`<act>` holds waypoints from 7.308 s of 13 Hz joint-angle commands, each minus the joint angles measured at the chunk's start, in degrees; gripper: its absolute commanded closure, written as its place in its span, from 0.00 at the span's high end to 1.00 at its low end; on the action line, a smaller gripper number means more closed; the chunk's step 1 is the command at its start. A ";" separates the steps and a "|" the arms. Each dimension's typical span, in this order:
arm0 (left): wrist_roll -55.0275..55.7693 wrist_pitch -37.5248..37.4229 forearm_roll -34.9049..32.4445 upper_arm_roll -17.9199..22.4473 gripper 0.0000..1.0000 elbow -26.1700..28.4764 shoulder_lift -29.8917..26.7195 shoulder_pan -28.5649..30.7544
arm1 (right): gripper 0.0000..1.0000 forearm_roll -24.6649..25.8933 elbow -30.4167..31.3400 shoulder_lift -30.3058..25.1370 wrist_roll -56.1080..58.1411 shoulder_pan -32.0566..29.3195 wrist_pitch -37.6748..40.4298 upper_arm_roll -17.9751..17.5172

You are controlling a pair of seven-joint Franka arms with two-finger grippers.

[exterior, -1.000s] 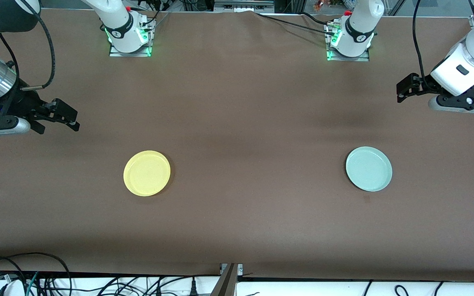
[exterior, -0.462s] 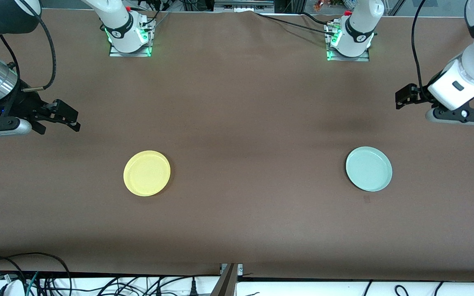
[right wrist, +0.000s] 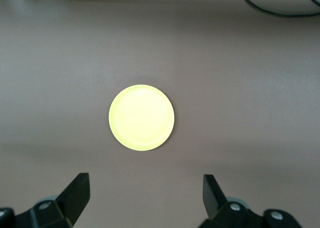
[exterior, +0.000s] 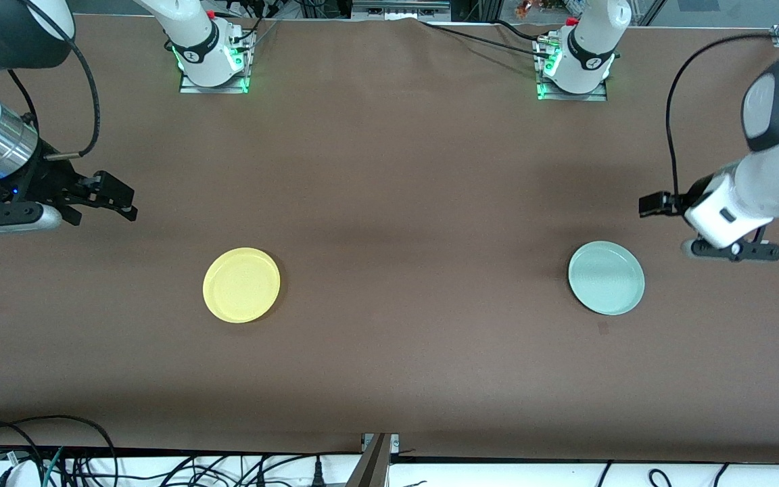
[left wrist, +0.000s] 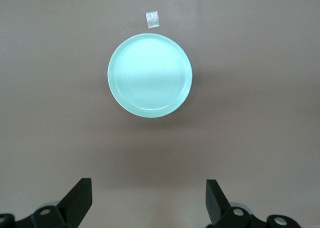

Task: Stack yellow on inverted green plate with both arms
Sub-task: 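Lower the left gripper to the green plate's rim and grasp it, then lift the green plate with the left gripper and tilt it on edge, then flip the green plate upside down while the right gripper grasps the yellow plate, then release the inverted green plate and raise the left gripper away, then carry the yellow plate with the right gripper onto the green plate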

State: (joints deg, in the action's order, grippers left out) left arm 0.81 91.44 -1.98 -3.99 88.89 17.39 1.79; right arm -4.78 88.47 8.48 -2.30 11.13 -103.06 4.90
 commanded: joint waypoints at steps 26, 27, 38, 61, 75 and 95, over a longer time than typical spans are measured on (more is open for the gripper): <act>-44.32 39.87 -8.04 -1.20 0.00 6.12 23.57 7.70 | 1.00 -1.02 -1.20 0.66 0.11 1.17 0.40 -0.07; -44.06 39.17 -8.30 -1.29 0.00 6.03 22.70 6.83 | 1.00 -1.02 -1.20 0.66 0.11 1.17 0.40 -0.07; -28.18 11.15 -30.53 -0.32 0.00 -11.79 20.31 -15.83 | 1.00 -0.75 -1.20 1.10 0.02 1.00 0.23 -0.07; 24.50 -11.29 -64.40 1.09 0.00 -17.07 38.23 -53.82 | 0.97 -5.85 0.12 34.49 7.58 -4.19 -25.17 -1.65; 38.12 14.19 -12.20 0.74 1.00 -31.85 35.18 -42.86 | 0.00 -6.29 3.03 34.23 7.49 -3.40 -27.55 -1.82; 2.38 -4.39 1.35 1.26 1.00 -6.33 -7.78 -4.55 | 0.00 -7.89 -6.73 34.85 -49.09 29.46 -30.01 -9.39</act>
State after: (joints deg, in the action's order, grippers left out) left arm 7.13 80.48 -3.38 -2.44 70.77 16.65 -5.88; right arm -14.70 81.20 43.48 -46.92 37.96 -132.22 -6.05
